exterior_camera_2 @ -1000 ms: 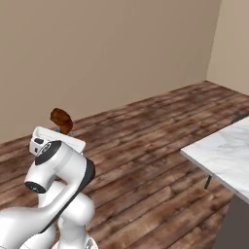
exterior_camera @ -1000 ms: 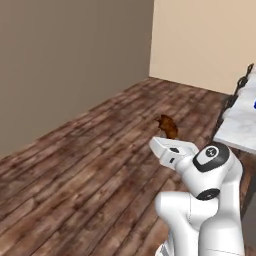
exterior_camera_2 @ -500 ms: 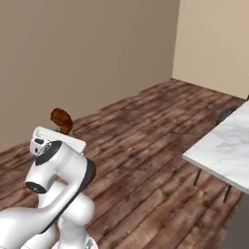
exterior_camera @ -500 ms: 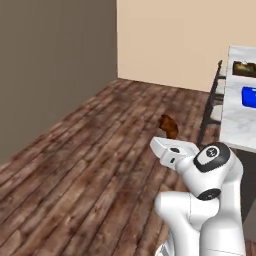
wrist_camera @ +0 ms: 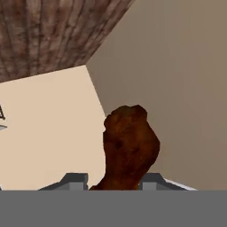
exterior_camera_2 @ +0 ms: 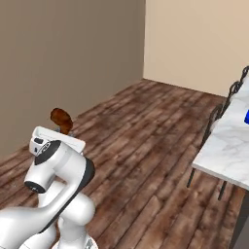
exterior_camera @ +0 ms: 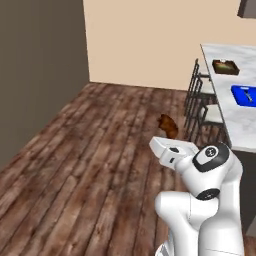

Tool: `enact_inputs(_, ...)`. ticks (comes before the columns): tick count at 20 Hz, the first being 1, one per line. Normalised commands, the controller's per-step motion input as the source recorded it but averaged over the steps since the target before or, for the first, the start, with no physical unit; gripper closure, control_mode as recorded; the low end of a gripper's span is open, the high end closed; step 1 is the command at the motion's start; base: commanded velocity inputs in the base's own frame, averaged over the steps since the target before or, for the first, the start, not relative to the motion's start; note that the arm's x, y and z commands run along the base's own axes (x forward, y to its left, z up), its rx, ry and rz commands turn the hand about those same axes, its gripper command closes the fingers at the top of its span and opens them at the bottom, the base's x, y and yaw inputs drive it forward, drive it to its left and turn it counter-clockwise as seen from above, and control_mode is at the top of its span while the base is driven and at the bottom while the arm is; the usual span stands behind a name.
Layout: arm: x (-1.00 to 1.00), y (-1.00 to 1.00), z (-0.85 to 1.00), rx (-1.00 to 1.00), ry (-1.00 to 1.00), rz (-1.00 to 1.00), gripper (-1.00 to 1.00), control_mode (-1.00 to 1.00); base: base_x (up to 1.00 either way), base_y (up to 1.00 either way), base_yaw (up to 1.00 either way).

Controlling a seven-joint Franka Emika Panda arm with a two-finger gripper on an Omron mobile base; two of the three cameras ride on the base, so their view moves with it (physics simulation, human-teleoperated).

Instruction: Gather the carrot and cucumber from the fridge and place them on a tray on the dining counter. Then gather the chicken drumsticks from the fridge and place them on the other tray.

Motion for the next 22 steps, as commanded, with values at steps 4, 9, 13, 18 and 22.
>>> enact_inputs(4, 0.0, 0.0, 0.0, 0.0, 0.0, 0.0, 1.0, 1.0, 0.62, 0.34, -0.38)
enact_inputs(9, 0.0, 0.0, 0.0, 0.0, 0.0, 0.0, 1.0, 1.0, 0.64, 0.38, -0.38)
enact_inputs(13, 0.0, 0.0, 0.0, 0.0, 0.0, 0.0, 1.0, 1.0, 0.61, 0.33, -0.38)
enact_inputs(18, 0.0, 0.0, 0.0, 0.0, 0.0, 0.0, 1.0, 1.0, 0.55, 0.21, -0.38)
enact_inputs(22, 0.0, 0.0, 0.0, 0.0, 0.0, 0.0, 1.0, 1.0, 0.56, 0.24, -0.38)
